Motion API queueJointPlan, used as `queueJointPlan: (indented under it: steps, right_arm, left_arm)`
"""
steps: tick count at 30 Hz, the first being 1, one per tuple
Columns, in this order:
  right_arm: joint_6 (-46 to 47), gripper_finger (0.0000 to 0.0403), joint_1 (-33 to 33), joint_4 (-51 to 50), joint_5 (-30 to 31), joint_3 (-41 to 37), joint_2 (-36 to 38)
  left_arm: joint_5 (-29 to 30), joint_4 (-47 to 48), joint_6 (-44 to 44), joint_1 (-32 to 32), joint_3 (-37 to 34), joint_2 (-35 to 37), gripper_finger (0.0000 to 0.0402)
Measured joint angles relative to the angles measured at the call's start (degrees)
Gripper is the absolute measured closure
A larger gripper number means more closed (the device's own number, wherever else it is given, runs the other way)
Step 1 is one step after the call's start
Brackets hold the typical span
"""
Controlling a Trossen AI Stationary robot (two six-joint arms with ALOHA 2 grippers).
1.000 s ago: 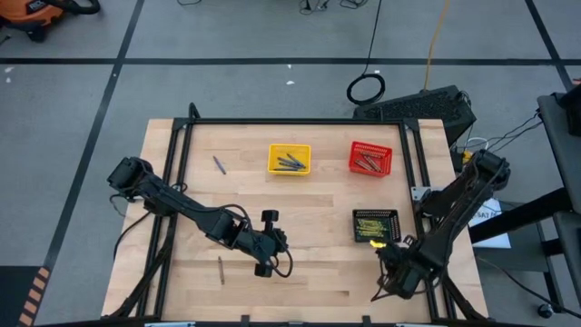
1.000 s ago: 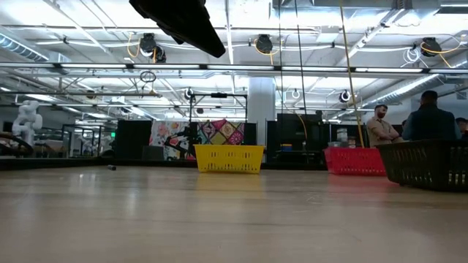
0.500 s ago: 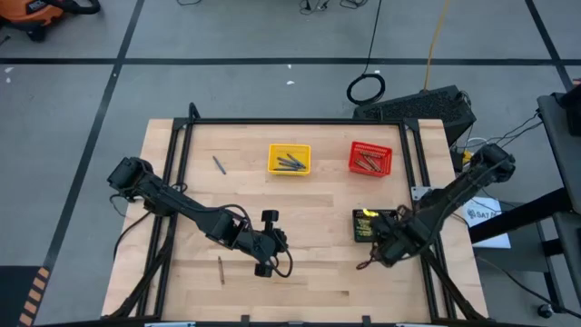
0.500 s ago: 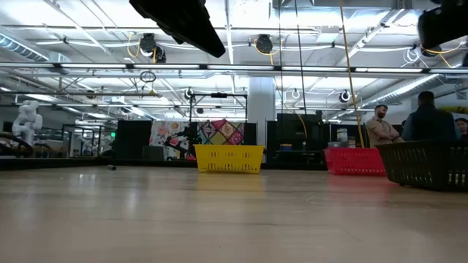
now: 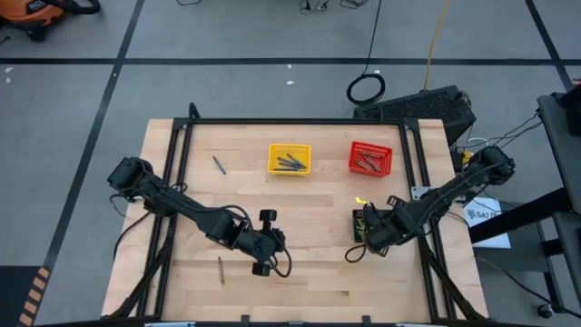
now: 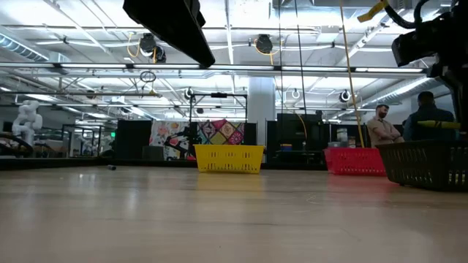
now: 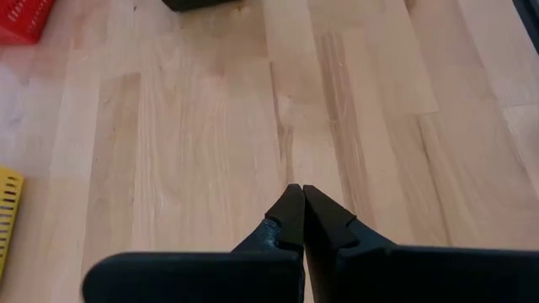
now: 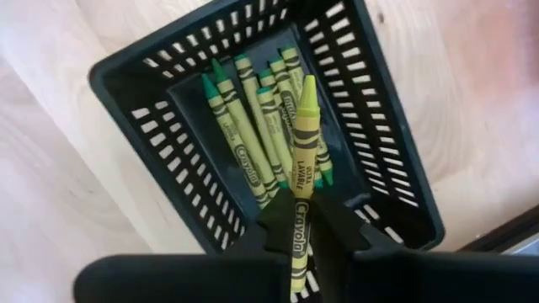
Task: Sort crayons
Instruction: Put the yellow green crayon into the black bin, then put the brown crayon into the red bin
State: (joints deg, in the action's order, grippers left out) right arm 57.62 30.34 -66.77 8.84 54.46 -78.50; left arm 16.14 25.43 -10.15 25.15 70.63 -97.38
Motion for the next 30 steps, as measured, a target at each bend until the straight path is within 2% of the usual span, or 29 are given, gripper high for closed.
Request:
queueJointPlan:
  steps: [5, 12, 18, 20, 24, 30]
  right_arm:
    - [-0.1, 0.037, 0.0, 0.0, 0.1, -0.1, 0.0]
    - [-0.3, 0.0329, 0.0, 0.0, 0.3, -0.1, 0.0]
    - [0.1, 0.0312, 0.0, 0.1, 0.3, -0.1, 0.0]
    - [0.2, 0.0309, 0.0, 0.1, 0.3, -0.1, 0.0]
    - [1.7, 0.0309, 0.0, 0.4, 0.4, -0.1, 0.0]
    - [1.7, 0.0309, 0.0, 0.4, 0.4, -0.1, 0.0]
  left_arm:
    - [-0.2, 0.3, 0.0, 0.0, 0.0, 0.0, 0.0401]
    - [-5.9, 0.5, -0.1, 0.0, 0.0, 0.0, 0.0401]
    - [-9.5, 0.8, -4.4, 0.0, 0.0, 0.0, 0.0401]
    - [-8.5, 1.3, -9.0, 0.0, 0.0, 0.0, 0.0401]
    - [-6.5, 7.3, -25.0, 0.5, 0.0, 0.0, 0.0401]
    - [-6.7, 21.2, -35.6, 3.4, 0.0, 0.0, 0.0401]
